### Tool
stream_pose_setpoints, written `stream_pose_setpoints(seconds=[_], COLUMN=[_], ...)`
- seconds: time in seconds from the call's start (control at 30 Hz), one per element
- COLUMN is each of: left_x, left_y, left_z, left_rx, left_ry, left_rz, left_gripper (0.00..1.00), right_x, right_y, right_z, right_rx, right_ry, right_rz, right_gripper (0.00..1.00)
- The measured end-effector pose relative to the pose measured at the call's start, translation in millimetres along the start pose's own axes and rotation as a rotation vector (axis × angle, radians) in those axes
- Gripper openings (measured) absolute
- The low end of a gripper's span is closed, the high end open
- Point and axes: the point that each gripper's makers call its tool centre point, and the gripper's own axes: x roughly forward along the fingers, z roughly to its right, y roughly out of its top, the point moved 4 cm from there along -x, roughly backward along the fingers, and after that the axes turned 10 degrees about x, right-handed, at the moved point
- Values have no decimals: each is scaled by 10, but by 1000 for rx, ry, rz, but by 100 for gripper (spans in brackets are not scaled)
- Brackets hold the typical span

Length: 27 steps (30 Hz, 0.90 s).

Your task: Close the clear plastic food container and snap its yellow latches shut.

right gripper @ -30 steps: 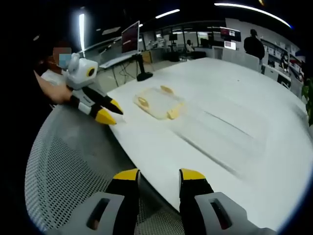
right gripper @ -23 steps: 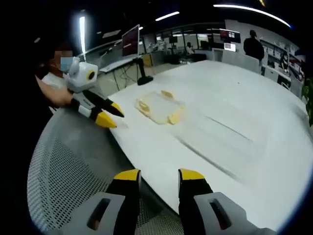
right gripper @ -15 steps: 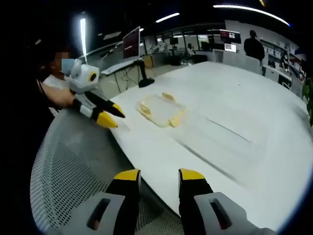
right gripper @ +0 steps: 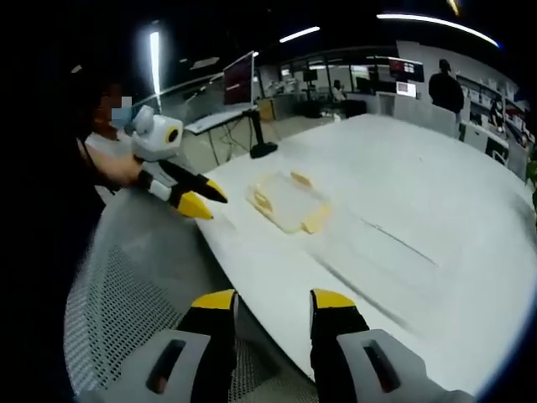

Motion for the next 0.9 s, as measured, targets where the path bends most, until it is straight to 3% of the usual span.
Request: stream_pose_setpoints(seconds=[0.03, 0.47, 0.67, 0.9], left_x=[-12, -26, -44, -96], left_y=[52, 81, 144, 215], left_z=[-1, -30, -2, -40], left_rx=[-16, -1, -16, -47], left_ry=[0, -24, -46, -41], left_rz=[36, 73, 111, 163], left_gripper=[37, 39, 41, 42], right_x=[1, 83, 125, 228], right_y=[31, 263, 408, 463], right_z=[-16, -6, -93, -238], right_rx=[3, 48, 72, 101], right_ry=[8, 3, 10, 42], right_rz=[12, 101, 161, 176], right_gripper=[34, 37, 42, 42])
